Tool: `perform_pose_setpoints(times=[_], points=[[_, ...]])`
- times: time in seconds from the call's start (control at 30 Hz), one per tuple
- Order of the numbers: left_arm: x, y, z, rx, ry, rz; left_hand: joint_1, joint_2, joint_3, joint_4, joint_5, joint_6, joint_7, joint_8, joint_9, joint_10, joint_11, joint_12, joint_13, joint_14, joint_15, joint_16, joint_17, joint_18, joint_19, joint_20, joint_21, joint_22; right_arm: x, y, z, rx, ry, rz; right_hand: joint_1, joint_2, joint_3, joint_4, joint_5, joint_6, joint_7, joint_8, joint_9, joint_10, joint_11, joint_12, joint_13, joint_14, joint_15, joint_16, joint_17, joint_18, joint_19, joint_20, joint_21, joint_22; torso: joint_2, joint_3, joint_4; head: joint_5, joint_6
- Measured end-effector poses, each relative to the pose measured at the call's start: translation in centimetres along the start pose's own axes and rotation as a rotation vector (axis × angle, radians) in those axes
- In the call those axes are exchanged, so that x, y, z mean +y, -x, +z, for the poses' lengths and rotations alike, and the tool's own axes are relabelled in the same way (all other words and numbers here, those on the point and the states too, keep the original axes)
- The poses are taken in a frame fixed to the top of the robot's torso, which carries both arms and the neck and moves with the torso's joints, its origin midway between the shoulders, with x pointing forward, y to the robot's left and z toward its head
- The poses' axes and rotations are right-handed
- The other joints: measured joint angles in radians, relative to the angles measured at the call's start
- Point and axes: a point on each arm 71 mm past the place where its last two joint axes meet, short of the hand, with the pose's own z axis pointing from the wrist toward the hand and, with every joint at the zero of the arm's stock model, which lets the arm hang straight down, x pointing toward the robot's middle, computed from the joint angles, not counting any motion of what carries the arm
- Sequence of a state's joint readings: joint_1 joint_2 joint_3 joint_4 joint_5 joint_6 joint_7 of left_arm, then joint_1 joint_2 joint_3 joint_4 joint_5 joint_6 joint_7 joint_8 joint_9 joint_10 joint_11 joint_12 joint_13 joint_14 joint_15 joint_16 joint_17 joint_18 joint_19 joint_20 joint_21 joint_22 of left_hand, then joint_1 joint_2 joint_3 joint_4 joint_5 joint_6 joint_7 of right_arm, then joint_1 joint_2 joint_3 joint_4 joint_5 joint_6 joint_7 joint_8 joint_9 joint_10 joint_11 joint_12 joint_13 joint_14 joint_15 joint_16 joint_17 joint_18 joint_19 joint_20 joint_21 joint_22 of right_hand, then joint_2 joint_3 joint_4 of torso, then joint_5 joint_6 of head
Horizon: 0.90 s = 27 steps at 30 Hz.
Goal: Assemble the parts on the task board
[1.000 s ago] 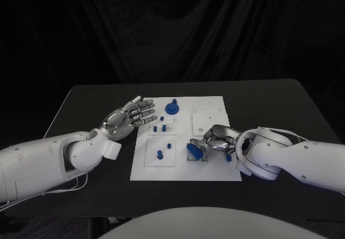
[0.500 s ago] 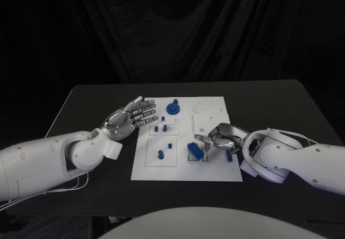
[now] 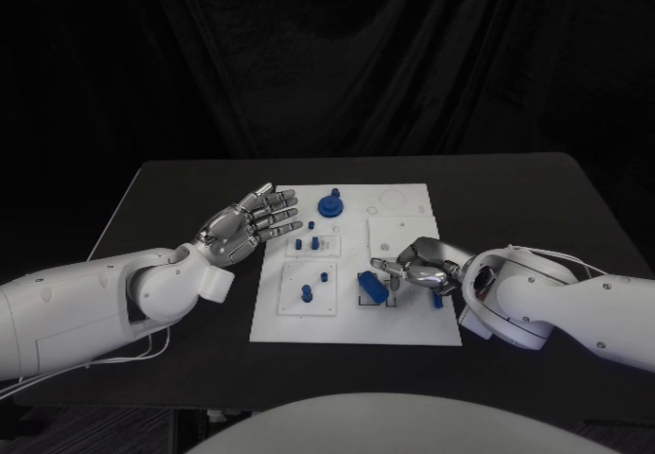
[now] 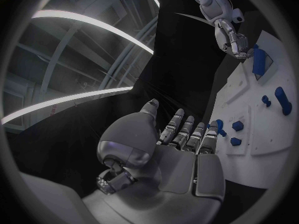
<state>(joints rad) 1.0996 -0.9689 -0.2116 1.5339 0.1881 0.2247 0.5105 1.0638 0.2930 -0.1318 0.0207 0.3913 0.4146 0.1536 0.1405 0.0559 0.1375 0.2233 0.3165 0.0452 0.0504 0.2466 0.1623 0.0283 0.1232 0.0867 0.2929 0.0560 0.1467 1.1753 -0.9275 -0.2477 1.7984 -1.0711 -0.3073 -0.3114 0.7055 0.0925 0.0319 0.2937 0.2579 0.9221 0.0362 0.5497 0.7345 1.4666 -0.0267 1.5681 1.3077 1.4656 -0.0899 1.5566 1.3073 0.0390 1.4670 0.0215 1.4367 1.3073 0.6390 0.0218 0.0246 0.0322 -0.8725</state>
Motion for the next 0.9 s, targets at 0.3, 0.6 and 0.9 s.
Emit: perform_pose_setpoints(times=[0.3, 0.6, 0.9], points=[[0.03, 0.02, -0.01, 0.0, 0.001, 0.0, 0.0, 0.0, 0.0, 0.0, 0.0, 0.0, 0.0, 0.0, 0.0, 0.0, 0.0, 0.0, 0.0, 0.0, 0.0, 0.0, 0.0, 0.0, 0.0, 0.0, 0.0, 0.0, 0.52, -0.46, 0.3, 0.036, 0.015, -0.002, 0.0, 0.0, 0.0, 0.0, 0.0, 0.0, 0.0, 0.0, 0.001, 0.0, 0.0, 0.0, 0.0, 0.0, 0.0, 0.0, 0.0, 0.0, 0.0, 0.0, 0.0, 0.0, 0.002, 0.0, 0.0006, -0.001, 0.0], [0.07, 0.07, 0.0, 0.0, 0.001, -0.001, 0.0, 0.0, 0.0, 0.0, 0.0, 0.0, 0.0, 0.0, 0.0, 0.0, 0.0, 0.0, 0.0, 0.0, 0.0, 0.0, 0.0, 0.0, 0.0, 0.0, 0.0, 0.0, 0.93, -0.71, 0.59, 0.052, 0.029, 0.001, 0.009, 0.017, -0.007, -0.001, 0.0, -0.008, -0.001, -0.007, -0.001, 0.0, 0.0, 0.0, 0.0, 0.0, 0.0, 0.0, 0.0, 0.0, 0.0, 0.0, 0.0, 0.0, 0.002, 0.0002, 0.0007, -0.002, 0.0], [0.11, 0.06, 0.02, 0.001, 0.002, -0.002, 0.0, 0.0, 0.0, 0.0, 0.0, 0.0, 0.0, 0.0, 0.0, 0.0, 0.0, 0.0, 0.0, 0.0, 0.0, 0.0, 0.0, 0.0, 0.0, 0.0, 0.0, 0.0, 0.8, -0.62, 0.66, 0.053, 0.032, 0.005, 0.016, 0.024, -0.015, -0.004, 0.0, -0.014, 0.005, -0.017, -0.008, 0.0, 0.0, 0.0, 0.0, 0.0, 0.0, 0.0, 0.0, 0.0, 0.0, 0.0, 0.0, 0.0, 0.002, 0.0006, 0.0007, 0.0, 0.0]])
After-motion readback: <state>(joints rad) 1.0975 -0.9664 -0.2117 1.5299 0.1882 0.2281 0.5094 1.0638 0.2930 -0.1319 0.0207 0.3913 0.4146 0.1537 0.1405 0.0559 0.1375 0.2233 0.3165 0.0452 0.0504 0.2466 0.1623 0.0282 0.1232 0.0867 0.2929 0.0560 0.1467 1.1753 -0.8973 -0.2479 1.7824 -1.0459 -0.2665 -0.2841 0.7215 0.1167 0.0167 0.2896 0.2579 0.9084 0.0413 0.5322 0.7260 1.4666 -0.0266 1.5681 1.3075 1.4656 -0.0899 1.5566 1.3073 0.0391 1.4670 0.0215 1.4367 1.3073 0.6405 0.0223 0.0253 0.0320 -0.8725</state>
